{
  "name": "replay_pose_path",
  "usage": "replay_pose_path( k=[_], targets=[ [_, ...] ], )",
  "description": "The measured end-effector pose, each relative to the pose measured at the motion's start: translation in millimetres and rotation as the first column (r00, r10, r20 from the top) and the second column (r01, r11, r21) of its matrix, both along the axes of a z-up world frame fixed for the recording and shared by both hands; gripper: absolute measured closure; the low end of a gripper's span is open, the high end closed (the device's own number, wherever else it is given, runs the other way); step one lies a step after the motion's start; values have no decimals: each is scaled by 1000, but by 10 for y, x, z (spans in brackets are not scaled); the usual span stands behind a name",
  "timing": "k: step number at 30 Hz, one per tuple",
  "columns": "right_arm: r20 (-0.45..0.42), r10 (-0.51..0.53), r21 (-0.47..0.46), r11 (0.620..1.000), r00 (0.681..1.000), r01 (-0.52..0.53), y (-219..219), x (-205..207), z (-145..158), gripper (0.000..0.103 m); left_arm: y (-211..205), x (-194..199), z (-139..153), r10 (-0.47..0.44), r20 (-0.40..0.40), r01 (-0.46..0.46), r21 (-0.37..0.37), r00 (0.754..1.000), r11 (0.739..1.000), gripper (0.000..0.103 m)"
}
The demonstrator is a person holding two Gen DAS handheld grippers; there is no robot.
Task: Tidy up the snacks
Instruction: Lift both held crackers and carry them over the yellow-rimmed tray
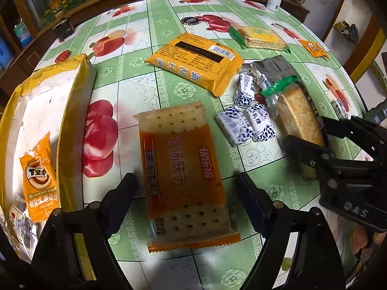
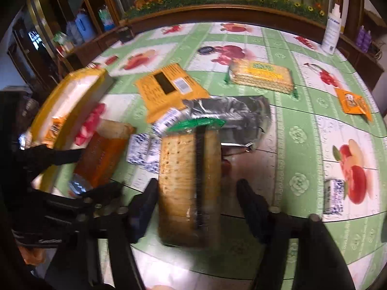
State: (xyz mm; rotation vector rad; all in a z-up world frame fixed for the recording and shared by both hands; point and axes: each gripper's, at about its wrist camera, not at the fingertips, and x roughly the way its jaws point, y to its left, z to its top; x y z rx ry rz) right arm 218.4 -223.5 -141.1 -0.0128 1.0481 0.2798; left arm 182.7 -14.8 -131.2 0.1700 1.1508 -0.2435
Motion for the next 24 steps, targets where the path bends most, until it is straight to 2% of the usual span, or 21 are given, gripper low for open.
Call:
replay_pose_path(
  k=[3,4,5,6,7,11,12,14,17,22,24],
  targets=[
    [4,6,-6,1000,1000,-6,31,-40,-1,43,5,-35,-6,18,30,-18,-11,999,1000,19],
    [15,12,-28,1000,1000,-12,58,-57,-5,47,12,-45,-4,17,38,-16,-16,999,1000,23],
    [27,19,-62,998,999,-17,89,-71,-13,54,16,-66,11,12,48,-11,-21,999,1000,36],
    [46,19,-88,996,999,-15,101,-91,-13,55,26,-70,35,11,56,-10,-18,998,1000,44],
    [48,13,-80,997,999,-9,81,-103,-15,55,46,-95,45,10,51,-9,-33,999,999,50],
    [52,-43,35,999,998,41,-137,-189,50,56,115,-195,80,22,52,-17,-105,998,994,51],
    [49,-55,95,994,997,50,-217,-229,82,56,130,-238,100,30,59,-22,-120,998,993,51],
    [15,-73,275,959,997,66,-417,-305,122,56,121,-327,163,48,86,-36,-131,995,991,52],
    [-24,-115,480,870,993,113,-706,-446,153,56,131,-491,332,90,150,-69,-139,985,988,51],
    [-52,-140,616,775,989,142,-869,-654,203,56,190,-779,617,161,267,-127,-141,950,982,51],
    [-61,-140,648,747,988,146,-866,-705,218,56,241,-882,727,190,311,-153,-142,931,978,51]
  ],
)
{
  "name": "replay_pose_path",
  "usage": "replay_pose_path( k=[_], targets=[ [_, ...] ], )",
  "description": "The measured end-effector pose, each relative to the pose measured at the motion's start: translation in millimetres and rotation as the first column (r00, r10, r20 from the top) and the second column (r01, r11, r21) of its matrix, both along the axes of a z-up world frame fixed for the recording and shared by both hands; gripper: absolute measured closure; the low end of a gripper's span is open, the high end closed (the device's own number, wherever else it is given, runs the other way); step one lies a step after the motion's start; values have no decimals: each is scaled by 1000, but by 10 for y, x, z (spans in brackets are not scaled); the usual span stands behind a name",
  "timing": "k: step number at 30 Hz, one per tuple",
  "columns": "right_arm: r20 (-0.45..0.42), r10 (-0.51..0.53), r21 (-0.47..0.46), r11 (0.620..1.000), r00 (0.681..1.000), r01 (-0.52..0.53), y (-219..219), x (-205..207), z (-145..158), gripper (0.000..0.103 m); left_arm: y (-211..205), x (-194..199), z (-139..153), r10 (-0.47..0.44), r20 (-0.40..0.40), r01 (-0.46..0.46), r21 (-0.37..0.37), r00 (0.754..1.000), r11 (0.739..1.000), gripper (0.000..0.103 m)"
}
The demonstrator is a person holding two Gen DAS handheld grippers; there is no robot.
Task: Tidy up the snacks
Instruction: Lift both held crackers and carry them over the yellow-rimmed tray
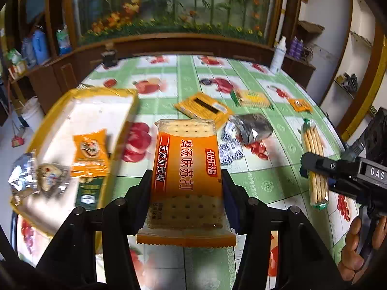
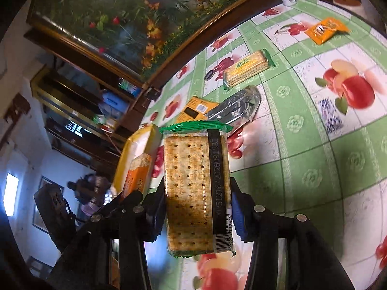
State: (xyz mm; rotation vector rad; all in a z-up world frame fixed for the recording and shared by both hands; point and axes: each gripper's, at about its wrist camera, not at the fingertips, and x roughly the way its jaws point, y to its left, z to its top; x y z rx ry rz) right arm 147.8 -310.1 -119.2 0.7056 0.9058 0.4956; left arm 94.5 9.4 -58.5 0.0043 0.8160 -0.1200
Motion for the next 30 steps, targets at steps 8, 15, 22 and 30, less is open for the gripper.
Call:
replay_pose_path(
  k=[8,15,22,30],
  targets=[
    [34,47,56,997,998,-49,295,-130,200,56,354,-203,256,103,81,-102,-22,991,995,51],
    [49,116,54,991,992,-118,738,-141,302,56,721,-265,325,177,105,-173,-52,979,984,51],
    [57,179,38,983,982,-182,1126,-92,361,56,998,-268,338,229,109,-223,-68,967,972,51],
    [51,225,24,974,973,-227,1486,37,372,56,1216,-234,255,270,92,-263,-77,959,962,51]
  ],
)
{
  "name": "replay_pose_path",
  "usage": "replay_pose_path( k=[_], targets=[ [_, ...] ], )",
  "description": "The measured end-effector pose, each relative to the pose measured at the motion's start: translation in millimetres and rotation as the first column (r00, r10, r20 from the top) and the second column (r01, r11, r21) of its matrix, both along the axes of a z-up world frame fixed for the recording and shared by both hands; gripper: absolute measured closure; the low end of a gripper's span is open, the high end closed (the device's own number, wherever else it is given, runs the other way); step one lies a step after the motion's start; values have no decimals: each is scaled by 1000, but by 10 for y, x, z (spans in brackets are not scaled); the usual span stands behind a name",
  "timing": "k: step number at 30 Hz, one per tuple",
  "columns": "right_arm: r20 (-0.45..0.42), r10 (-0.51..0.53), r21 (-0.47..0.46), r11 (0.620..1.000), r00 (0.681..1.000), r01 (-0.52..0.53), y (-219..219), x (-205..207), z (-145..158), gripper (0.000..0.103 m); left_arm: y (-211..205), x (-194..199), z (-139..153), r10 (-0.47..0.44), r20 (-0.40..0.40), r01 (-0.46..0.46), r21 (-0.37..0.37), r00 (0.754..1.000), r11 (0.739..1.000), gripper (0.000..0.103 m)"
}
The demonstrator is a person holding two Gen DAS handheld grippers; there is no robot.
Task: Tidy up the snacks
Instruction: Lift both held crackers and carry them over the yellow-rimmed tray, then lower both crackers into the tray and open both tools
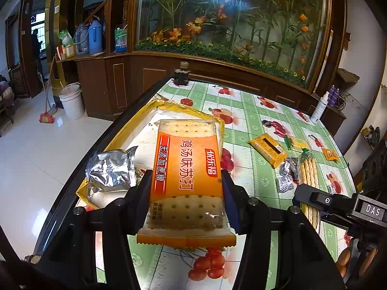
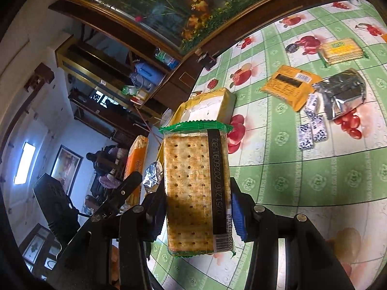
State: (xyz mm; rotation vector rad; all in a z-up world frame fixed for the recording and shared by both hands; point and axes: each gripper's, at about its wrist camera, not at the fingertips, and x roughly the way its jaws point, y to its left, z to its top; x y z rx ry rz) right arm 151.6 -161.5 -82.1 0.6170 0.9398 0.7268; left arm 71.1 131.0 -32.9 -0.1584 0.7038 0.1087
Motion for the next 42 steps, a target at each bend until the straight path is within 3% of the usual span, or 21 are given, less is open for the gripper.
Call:
replay_pose_path(
  k=[12,22,30,32,34,42],
  targets=[
    [-1,62,-43,997,998,-62,522,339,-95,56,374,132,-226,70,-59,-71,-16,996,997,51],
    [62,131,-179,977,989,-118,1379,796,-107,56,479,306,-432,78,-108,-79,-6,991,997,51],
    [53,149,-272,954,987,-129,1687,957,-290,53,516,347,-430,81,-106,-80,11,991,997,50],
    [59,143,-304,945,988,-119,1705,944,-295,44,539,330,-435,93,-106,-93,10,990,996,38],
    [75,133,-307,946,988,-104,1668,915,-258,37,584,323,-432,109,-106,-110,-3,988,994,34],
    [144,54,-260,965,988,-15,1147,728,-13,26,629,231,-337,114,-88,-120,-66,990,991,33]
  ],
)
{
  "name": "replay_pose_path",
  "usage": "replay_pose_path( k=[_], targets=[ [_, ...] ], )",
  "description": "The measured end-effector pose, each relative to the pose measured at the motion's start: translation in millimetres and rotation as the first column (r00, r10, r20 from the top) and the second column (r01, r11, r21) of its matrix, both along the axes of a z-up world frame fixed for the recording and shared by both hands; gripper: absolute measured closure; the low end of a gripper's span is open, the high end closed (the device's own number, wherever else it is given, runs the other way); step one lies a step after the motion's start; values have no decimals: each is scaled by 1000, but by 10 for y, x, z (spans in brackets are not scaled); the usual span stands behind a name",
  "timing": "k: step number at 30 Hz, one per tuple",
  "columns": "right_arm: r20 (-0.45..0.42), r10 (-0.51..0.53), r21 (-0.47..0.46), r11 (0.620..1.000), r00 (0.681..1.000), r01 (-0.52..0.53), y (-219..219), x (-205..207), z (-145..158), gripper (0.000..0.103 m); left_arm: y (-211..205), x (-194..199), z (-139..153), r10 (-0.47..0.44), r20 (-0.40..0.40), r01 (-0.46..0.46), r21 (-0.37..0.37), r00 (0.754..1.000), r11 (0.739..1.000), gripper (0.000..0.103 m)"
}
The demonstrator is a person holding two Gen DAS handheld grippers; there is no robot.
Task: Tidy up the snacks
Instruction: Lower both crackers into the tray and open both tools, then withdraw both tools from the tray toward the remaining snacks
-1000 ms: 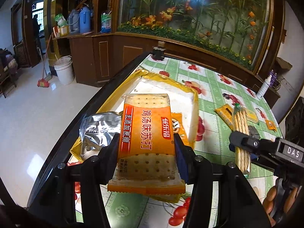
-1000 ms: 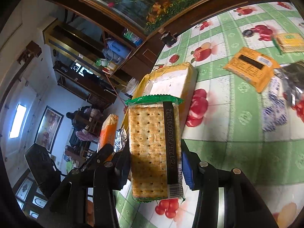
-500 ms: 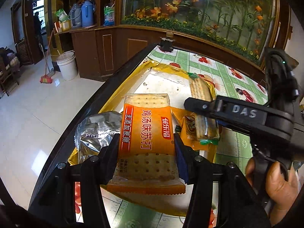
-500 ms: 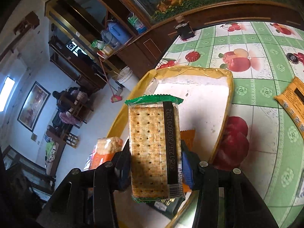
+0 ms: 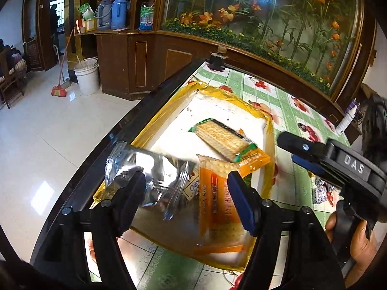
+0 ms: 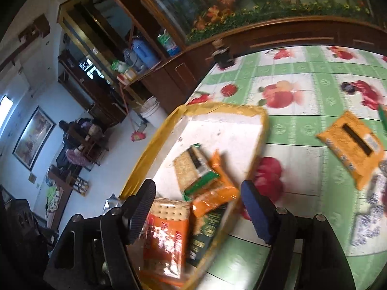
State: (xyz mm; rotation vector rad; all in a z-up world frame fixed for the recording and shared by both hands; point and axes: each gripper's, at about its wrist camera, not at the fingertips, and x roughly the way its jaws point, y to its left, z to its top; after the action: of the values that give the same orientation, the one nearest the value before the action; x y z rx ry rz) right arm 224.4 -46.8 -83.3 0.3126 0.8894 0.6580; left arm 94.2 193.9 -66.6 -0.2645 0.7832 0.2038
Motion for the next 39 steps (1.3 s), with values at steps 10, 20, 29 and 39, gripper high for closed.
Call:
replay_pose_path(
  k=[10,20,29,39],
  targets=[
    [-42,-161,28,986,986,162,-1052,-172,-102,24,-414,-49,151,-83,30,83,6,996,997,33],
    [-40,-309,-13,951,950,309,-1953,-400,-244,24,-1114,32,181,-227,20,226,28,974,974,33],
    [-2,-369,-82,927,930,367,-2390,-450,-340,24,-1679,156,45,-334,-31,335,13,942,942,33],
    [119,-391,-269,872,913,408,-2743,-493,-345,24,-1965,332,-187,-402,-74,402,-10,913,916,33]
  ],
)
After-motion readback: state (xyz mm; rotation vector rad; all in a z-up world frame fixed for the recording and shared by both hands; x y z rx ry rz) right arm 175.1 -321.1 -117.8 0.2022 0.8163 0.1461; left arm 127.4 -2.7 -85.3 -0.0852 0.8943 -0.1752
